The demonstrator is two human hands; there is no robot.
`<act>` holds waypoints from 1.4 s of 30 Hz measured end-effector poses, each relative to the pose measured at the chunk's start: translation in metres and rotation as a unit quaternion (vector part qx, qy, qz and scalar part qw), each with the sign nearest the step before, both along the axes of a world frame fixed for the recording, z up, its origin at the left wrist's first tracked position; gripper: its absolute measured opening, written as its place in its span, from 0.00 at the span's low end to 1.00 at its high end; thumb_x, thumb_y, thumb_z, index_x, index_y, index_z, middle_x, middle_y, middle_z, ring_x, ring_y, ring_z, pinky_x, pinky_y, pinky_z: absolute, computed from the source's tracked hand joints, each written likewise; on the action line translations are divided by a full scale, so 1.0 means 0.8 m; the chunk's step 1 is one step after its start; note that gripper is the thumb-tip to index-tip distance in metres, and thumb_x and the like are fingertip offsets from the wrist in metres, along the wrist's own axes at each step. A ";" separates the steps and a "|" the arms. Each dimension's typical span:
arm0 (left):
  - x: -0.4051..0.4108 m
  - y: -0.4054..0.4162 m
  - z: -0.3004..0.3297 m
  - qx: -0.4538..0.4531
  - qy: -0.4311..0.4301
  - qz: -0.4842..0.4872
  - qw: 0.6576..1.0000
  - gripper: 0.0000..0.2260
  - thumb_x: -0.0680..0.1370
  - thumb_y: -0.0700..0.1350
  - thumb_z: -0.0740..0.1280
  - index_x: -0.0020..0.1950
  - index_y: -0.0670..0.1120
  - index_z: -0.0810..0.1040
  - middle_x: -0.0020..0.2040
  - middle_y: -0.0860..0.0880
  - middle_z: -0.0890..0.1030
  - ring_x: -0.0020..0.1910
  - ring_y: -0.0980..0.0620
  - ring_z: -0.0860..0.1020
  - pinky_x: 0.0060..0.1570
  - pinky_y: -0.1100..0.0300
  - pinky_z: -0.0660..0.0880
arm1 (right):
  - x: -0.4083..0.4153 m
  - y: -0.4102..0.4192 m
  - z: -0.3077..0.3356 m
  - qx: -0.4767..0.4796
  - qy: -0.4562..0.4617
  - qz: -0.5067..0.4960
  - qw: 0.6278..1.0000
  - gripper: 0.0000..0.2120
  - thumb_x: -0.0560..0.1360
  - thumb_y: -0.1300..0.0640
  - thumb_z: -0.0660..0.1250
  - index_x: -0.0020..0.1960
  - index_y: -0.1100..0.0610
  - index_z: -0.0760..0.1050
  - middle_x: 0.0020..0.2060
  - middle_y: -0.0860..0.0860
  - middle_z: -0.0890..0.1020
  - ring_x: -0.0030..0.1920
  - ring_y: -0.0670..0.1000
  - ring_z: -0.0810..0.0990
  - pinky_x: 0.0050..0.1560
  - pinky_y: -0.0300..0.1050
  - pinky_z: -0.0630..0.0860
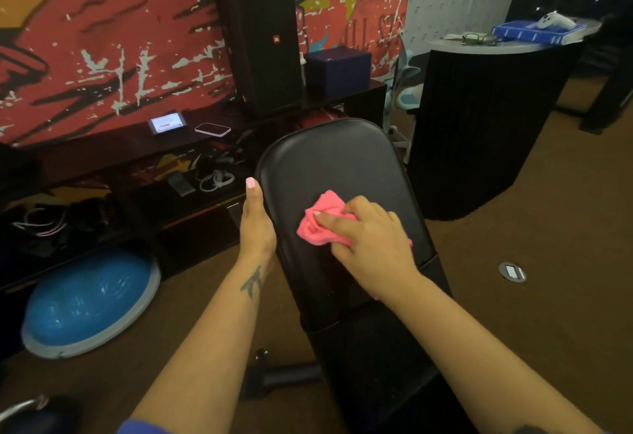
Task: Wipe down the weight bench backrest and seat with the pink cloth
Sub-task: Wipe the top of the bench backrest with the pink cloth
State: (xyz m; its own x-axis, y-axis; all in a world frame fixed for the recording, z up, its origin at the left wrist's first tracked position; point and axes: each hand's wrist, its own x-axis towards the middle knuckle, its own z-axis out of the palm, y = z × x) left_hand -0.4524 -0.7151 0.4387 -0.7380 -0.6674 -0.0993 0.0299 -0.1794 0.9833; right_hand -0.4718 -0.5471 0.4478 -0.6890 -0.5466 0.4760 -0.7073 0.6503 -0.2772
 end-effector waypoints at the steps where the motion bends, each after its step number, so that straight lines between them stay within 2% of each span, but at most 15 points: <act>1: 0.000 -0.001 -0.001 -0.003 -0.003 0.000 1.000 0.40 0.71 0.76 0.53 0.70 0.49 0.74 0.66 0.48 0.77 0.65 0.49 0.75 0.69 0.50 0.68 | 0.007 -0.007 0.001 0.006 0.005 0.018 1.000 0.20 0.67 0.53 0.65 0.59 0.45 0.77 0.43 0.53 0.75 0.43 0.56 0.75 0.40 0.52 0.71; 4: -0.007 -0.010 -0.020 -0.005 -0.016 0.001 1.000 0.51 0.59 0.84 0.53 0.70 0.52 0.73 0.67 0.50 0.76 0.66 0.49 0.74 0.70 0.45 0.67 | 0.020 0.000 -0.005 0.048 0.013 0.054 0.997 0.19 0.68 0.51 0.63 0.59 0.43 0.76 0.43 0.52 0.75 0.42 0.55 0.75 0.39 0.51 0.72; 8: -0.001 -0.009 -0.010 0.015 -0.003 -0.014 1.000 0.51 0.58 0.83 0.54 0.71 0.51 0.73 0.67 0.50 0.76 0.66 0.49 0.74 0.69 0.46 0.68 | 0.005 0.014 -0.003 0.044 0.022 0.024 0.998 0.19 0.67 0.48 0.58 0.55 0.42 0.79 0.41 0.52 0.75 0.39 0.55 0.75 0.38 0.48 0.69; 11: 0.002 -0.008 -0.005 0.026 0.002 -0.025 0.999 0.51 0.58 0.82 0.56 0.70 0.49 0.73 0.66 0.48 0.77 0.64 0.48 0.76 0.69 0.47 0.69 | -0.001 -0.007 0.011 0.024 0.027 0.001 0.999 0.18 0.67 0.51 0.63 0.56 0.44 0.79 0.42 0.52 0.75 0.41 0.56 0.75 0.39 0.48 0.67; 14: 0.000 -0.014 -0.010 0.063 -0.002 -0.028 0.998 0.57 0.52 0.83 0.61 0.72 0.48 0.71 0.69 0.46 0.75 0.65 0.46 0.75 0.68 0.45 0.70 | 0.015 -0.029 0.014 0.048 0.041 0.039 0.997 0.19 0.70 0.51 0.64 0.61 0.43 0.75 0.45 0.52 0.75 0.44 0.54 0.74 0.42 0.50 0.70; 15: 0.002 -0.015 -0.008 0.077 -0.011 -0.032 0.996 0.57 0.53 0.82 0.62 0.73 0.48 0.69 0.71 0.46 0.73 0.67 0.45 0.74 0.69 0.44 0.69 | 0.022 -0.030 0.012 0.069 0.043 0.060 0.995 0.19 0.71 0.51 0.64 0.62 0.42 0.74 0.46 0.52 0.75 0.45 0.54 0.74 0.43 0.50 0.71; 17: 0.009 -0.012 0.001 0.072 -0.016 -0.053 0.996 0.46 0.66 0.78 0.59 0.73 0.48 0.69 0.71 0.46 0.72 0.68 0.45 0.73 0.69 0.44 0.68 | 0.029 -0.021 0.004 0.100 0.039 0.093 0.990 0.19 0.71 0.51 0.64 0.61 0.42 0.74 0.46 0.52 0.75 0.45 0.53 0.74 0.43 0.51 0.73; 20: 0.011 -0.012 0.005 0.056 0.010 -0.087 0.995 0.33 0.76 0.70 0.54 0.68 0.48 0.76 0.63 0.46 0.80 0.61 0.48 0.78 0.66 0.49 0.71 | 0.023 -0.004 0.005 0.101 0.042 0.080 0.991 0.17 0.69 0.48 0.59 0.56 0.41 0.78 0.43 0.51 0.75 0.42 0.53 0.75 0.40 0.51 0.73; 24: 0.008 -0.014 0.000 0.050 0.009 -0.099 0.994 0.35 0.72 0.73 0.56 0.66 0.48 0.77 0.61 0.46 0.82 0.59 0.48 0.80 0.65 0.46 0.72 | 0.010 -0.020 0.018 0.079 0.043 0.039 0.995 0.17 0.69 0.48 0.61 0.57 0.41 0.77 0.43 0.51 0.74 0.42 0.53 0.74 0.40 0.50 0.72; 27: 0.010 -0.015 0.000 0.122 -0.012 -0.091 0.988 0.43 0.64 0.76 0.64 0.66 0.46 0.75 0.62 0.40 0.80 0.56 0.43 0.82 0.57 0.45 0.78 | 0.025 -0.039 0.015 0.085 0.051 0.069 0.993 0.18 0.71 0.49 0.62 0.61 0.41 0.74 0.45 0.51 0.74 0.44 0.53 0.73 0.43 0.51 0.72; 29: 0.011 -0.016 0.001 0.106 -0.008 -0.103 0.989 0.34 0.70 0.73 0.60 0.62 0.47 0.77 0.59 0.42 0.82 0.56 0.44 0.81 0.54 0.50 0.79 | 0.035 -0.029 0.005 0.104 0.047 0.106 0.988 0.17 0.71 0.50 0.63 0.60 0.41 0.74 0.44 0.51 0.74 0.43 0.52 0.74 0.42 0.51 0.73; 33: 0.009 -0.016 0.000 0.065 0.002 -0.112 0.992 0.29 0.77 0.69 0.54 0.63 0.50 0.79 0.59 0.48 0.83 0.60 0.48 0.79 0.61 0.52 0.74 | 0.023 0.006 -0.003 0.093 0.051 0.076 0.991 0.18 0.68 0.48 0.58 0.54 0.40 0.78 0.40 0.50 0.75 0.39 0.53 0.75 0.37 0.48 0.70; 36: 0.005 -0.014 -0.004 0.060 0.010 -0.102 0.993 0.31 0.77 0.69 0.53 0.67 0.48 0.76 0.61 0.47 0.81 0.60 0.49 0.79 0.63 0.52 0.73 | 0.008 0.001 0.007 0.082 0.047 0.028 0.995 0.19 0.66 0.51 0.63 0.56 0.41 0.78 0.41 0.52 0.75 0.39 0.55 0.75 0.37 0.48 0.69; 40: 0.005 -0.010 -0.008 0.082 0.004 -0.090 0.993 0.42 0.66 0.78 0.59 0.68 0.50 0.75 0.63 0.47 0.80 0.61 0.47 0.79 0.64 0.46 0.73 | 0.028 -0.011 -0.001 0.086 0.049 0.064 0.993 0.19 0.69 0.50 0.61 0.59 0.41 0.75 0.43 0.51 0.75 0.41 0.52 0.74 0.38 0.47 0.69; 42: 0.006 -0.009 -0.007 0.072 0.008 -0.076 0.994 0.42 0.67 0.77 0.58 0.69 0.49 0.73 0.63 0.48 0.79 0.61 0.48 0.78 0.64 0.48 0.73 | 0.035 0.004 -0.013 0.107 0.044 0.091 0.989 0.19 0.69 0.48 0.57 0.59 0.40 0.75 0.43 0.50 0.75 0.41 0.51 0.74 0.38 0.47 0.71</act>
State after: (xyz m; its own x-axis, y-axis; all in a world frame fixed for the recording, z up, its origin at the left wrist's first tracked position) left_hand -0.4475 -0.7226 0.4334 -0.8320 -0.5271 -0.1730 0.0065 -0.3211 0.9470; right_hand -0.4439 -0.5441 0.4376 -0.5310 -0.7527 0.3893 -0.8332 0.5474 -0.0781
